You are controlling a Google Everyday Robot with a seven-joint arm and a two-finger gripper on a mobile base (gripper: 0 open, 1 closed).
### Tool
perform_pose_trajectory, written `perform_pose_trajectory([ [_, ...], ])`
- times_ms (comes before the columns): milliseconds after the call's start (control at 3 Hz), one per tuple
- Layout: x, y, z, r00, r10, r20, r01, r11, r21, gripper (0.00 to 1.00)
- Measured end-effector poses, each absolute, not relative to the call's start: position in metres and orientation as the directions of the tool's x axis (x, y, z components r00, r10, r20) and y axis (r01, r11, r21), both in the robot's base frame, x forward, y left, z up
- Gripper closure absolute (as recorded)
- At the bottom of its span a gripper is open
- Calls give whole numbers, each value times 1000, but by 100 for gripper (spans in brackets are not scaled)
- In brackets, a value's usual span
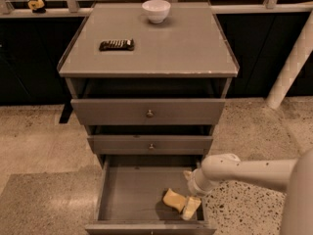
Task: Pick sponge from bottom drawer and place on counter
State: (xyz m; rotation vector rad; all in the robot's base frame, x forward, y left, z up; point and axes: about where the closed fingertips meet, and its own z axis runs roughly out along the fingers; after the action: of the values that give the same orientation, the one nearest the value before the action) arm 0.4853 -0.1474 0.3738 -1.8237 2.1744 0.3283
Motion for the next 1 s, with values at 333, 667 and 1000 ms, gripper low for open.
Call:
perform_pose_trajectory([
  [333,484,-111,338,-117,-910,-398,-992,122,12,0],
  [667,483,-91,319,-94,-902,-421,-995,94,22,0],
  [1000,483,-80,308,-81,-897,-434,-997,77,27,0],
])
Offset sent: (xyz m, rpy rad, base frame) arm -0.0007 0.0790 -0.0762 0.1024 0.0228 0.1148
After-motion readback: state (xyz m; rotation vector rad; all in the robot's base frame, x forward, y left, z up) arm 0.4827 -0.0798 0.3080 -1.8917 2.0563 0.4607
